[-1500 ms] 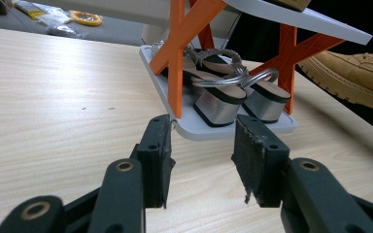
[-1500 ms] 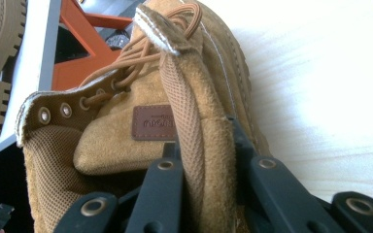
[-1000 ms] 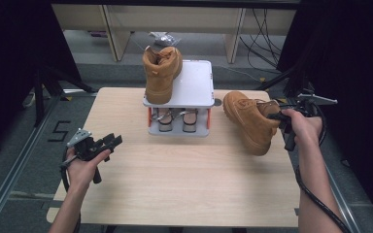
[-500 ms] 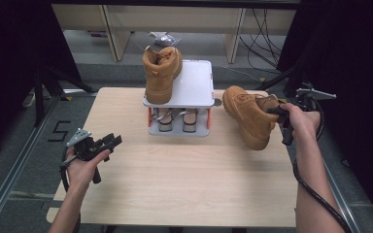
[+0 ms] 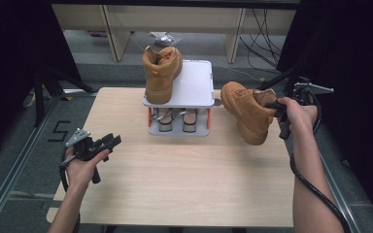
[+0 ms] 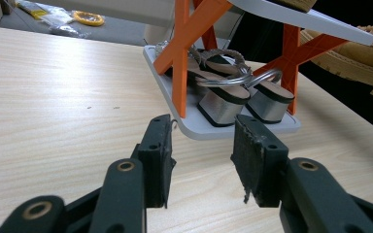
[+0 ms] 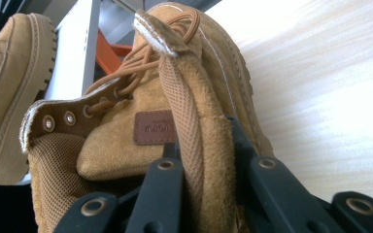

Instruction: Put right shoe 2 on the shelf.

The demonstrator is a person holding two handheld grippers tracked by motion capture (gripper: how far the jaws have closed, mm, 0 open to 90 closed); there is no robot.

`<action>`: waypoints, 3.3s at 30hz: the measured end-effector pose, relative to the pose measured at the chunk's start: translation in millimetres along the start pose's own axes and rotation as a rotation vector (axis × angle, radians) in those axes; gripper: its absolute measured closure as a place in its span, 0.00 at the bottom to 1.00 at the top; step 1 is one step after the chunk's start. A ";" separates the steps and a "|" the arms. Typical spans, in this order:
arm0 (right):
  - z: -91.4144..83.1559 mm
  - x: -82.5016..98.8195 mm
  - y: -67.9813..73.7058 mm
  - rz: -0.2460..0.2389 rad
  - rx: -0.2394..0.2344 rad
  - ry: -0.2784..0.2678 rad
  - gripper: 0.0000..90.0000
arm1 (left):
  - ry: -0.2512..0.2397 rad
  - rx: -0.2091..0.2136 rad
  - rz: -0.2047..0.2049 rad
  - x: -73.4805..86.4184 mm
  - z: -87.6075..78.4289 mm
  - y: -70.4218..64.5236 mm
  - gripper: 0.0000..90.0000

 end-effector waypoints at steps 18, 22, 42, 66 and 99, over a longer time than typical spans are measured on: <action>-3.0 -9.1 15.1 -0.002 -0.006 -0.009 0.91 | 0.001 0.000 0.000 0.2 -0.3 0.5 0.64; -3.7 -13.2 21.0 -0.009 -0.032 -0.026 0.91 | 0.000 0.000 0.000 0.2 -0.4 0.6 0.64; -10.9 -25.8 34.8 -0.005 -0.035 -0.055 0.91 | 0.000 0.001 -0.003 0.6 -0.4 1.6 0.64; -12.8 -42.0 63.6 -0.015 -0.042 -0.099 0.90 | -0.008 -0.001 -0.006 -0.9 -2.8 3.8 0.65; -10.0 -47.9 102.9 -0.056 -0.067 -0.117 0.90 | -0.018 0.005 -0.010 -2.8 -5.1 3.2 0.65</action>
Point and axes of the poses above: each handheld gripper's, and its own axes: z roughly forward along the jaws, x roughly out of its underside, y roughly to its left, the point moved 9 cm from there along z, roughly forward along the jaws, and after that the axes turned 11 degrees about y, right-handed, at the moved point
